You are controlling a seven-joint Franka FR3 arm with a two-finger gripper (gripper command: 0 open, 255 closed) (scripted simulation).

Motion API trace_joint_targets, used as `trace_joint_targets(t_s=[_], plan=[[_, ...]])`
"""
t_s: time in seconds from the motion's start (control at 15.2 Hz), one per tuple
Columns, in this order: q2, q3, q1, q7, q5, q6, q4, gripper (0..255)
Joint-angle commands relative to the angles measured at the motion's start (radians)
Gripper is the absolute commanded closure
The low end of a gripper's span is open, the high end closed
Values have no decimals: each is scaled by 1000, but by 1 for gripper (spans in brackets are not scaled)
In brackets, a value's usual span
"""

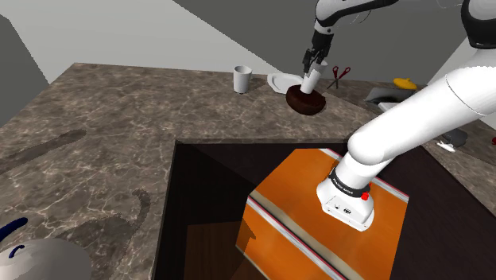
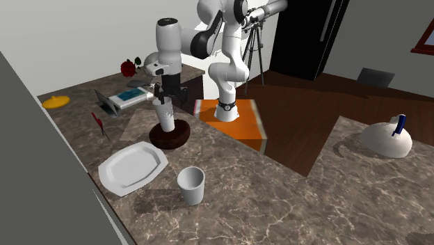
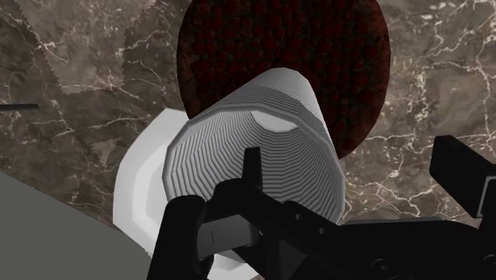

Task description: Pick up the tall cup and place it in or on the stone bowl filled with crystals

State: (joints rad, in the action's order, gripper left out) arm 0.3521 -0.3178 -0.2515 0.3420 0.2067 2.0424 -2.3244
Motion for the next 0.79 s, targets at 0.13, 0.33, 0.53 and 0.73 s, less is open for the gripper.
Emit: trace_joint_targets(t_s=[0.13, 0.33, 0.53, 0.73], plan=[[28, 16, 4, -1, -5, -104, 76, 0], [33, 20, 6, -1, -7, -131, 98, 0], [33, 20, 6, 0, -7, -131, 98, 0], [33, 20, 6, 0, -7, -131, 98, 0]])
